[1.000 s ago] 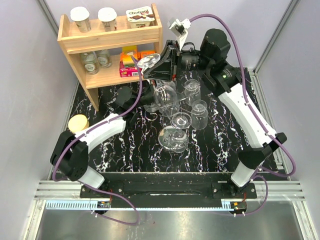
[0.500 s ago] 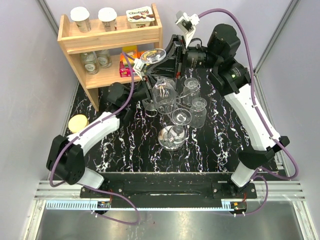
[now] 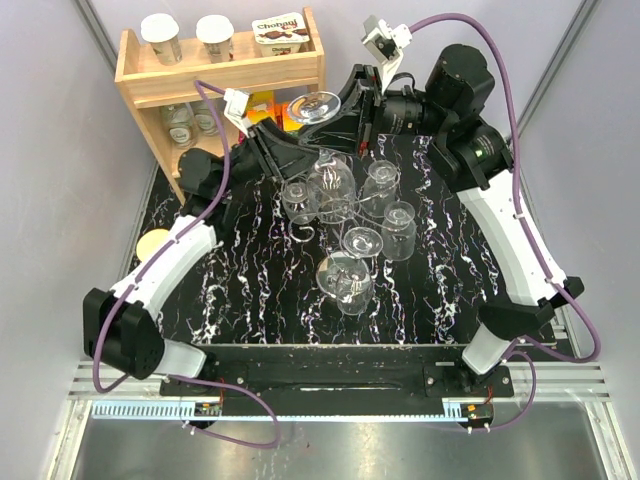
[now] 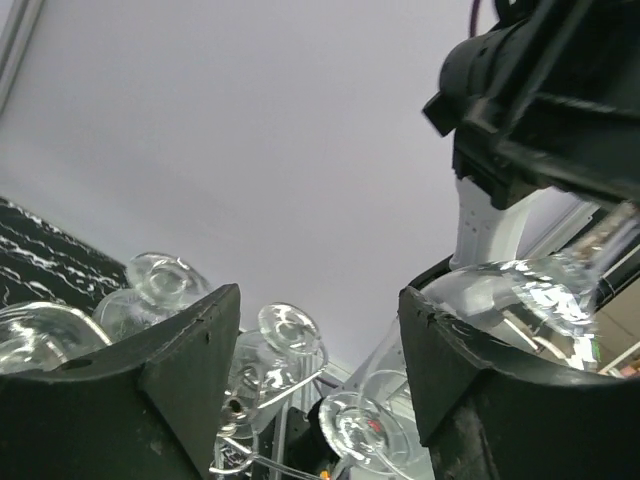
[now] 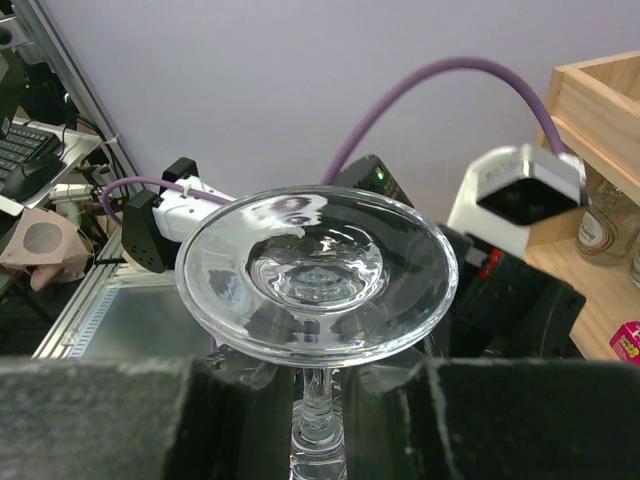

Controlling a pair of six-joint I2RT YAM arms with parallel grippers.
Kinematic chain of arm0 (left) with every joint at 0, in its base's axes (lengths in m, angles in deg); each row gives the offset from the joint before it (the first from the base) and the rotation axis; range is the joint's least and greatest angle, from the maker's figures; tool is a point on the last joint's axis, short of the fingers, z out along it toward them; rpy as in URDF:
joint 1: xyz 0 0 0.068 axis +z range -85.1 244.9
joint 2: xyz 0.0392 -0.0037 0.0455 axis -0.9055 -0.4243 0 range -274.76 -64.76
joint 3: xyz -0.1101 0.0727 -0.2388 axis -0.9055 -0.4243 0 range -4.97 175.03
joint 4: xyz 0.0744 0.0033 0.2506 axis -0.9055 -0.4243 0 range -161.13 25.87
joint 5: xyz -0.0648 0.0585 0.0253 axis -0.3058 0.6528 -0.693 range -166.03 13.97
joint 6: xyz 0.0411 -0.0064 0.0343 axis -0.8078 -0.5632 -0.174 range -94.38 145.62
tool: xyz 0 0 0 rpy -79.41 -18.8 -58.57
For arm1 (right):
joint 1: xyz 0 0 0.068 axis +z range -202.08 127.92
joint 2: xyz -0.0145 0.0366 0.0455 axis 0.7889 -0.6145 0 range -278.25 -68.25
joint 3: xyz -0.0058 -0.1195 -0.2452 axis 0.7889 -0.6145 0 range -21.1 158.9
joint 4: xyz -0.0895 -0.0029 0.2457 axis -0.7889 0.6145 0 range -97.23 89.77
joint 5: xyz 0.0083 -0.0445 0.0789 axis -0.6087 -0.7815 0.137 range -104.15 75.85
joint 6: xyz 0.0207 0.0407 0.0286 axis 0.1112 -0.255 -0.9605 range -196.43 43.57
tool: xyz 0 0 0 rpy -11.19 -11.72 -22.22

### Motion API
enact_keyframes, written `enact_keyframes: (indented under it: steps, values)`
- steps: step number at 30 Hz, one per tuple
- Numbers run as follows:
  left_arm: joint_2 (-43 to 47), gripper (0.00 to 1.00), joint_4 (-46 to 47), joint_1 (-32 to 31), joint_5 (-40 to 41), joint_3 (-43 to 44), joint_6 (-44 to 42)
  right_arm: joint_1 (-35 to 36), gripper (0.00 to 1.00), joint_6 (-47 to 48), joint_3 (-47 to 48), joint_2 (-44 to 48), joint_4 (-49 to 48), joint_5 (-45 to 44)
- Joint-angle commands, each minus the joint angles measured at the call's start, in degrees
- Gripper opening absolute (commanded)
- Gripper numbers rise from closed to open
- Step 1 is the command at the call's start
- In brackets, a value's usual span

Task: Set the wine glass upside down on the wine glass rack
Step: Turn the wine glass upside down at the wine rack.

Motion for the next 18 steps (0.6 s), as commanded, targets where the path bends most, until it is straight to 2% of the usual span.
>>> enact_keyframes:
  steps: [1, 8, 11, 13, 15, 18]
  values:
    - [3.8, 0.69, -2.08, 1.67, -3.25, 6.09, -3.39, -0.5, 0.0, 0.74, 1.45, 4.15, -1.33, -0.72]
    - [5.56, 0.77, -5.7, 4.04, -4.22, 6.63, -7.26, -0.42, 0.0, 1.18, -0.66, 4.33, -0.98, -0.81]
    - [6.44, 0.79, -10.42, 5.01, -6.59, 9.25, -12.86, -0.42, 0.0, 2.06, -1.8, 5.12, 0.16, -1.07]
    - [7.05, 0.81, -20.93, 5.19, -8.09, 14.59, -23.29, -0.5, 0.0, 2.76, -3.03, 5.56, 0.95, -1.25]
    - [8.02, 0.84, -38.56, 5.28, -6.69, 21.53, -37.07, -0.42, 0.0, 3.46, -4.95, 6.61, 1.65, -1.51]
    - [8.99, 0.86, -53.82, 5.28, -3.62, 29.54, -53.27, -0.42, 0.0, 4.95, -6.89, 8.02, 3.23, -2.3]
